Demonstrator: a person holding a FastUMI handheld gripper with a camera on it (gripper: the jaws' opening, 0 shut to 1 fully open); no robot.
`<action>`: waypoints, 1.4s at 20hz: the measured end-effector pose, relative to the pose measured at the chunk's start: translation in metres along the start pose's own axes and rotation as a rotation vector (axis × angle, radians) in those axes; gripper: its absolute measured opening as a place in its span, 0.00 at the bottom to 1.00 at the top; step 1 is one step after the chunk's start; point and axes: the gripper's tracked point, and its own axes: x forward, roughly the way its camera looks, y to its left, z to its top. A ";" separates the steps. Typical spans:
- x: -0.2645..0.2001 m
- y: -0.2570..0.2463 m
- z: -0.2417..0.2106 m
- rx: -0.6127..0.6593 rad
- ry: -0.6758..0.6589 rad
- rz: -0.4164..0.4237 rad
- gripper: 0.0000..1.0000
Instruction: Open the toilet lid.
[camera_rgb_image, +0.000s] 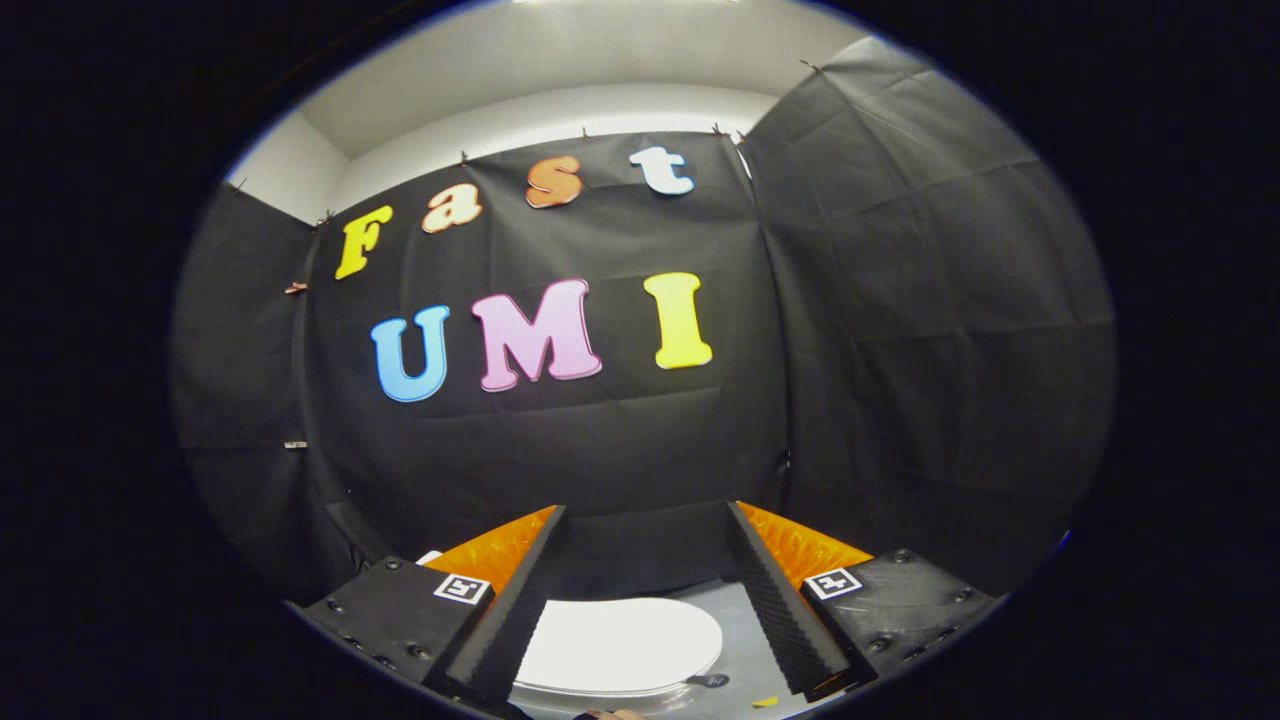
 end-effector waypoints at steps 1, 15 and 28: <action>0.005 -0.007 -0.013 0.052 0.031 -0.005 0.99; 0.067 -0.164 -0.257 0.578 0.387 -0.307 0.99; 0.086 -0.198 -0.451 0.937 0.636 -0.352 0.97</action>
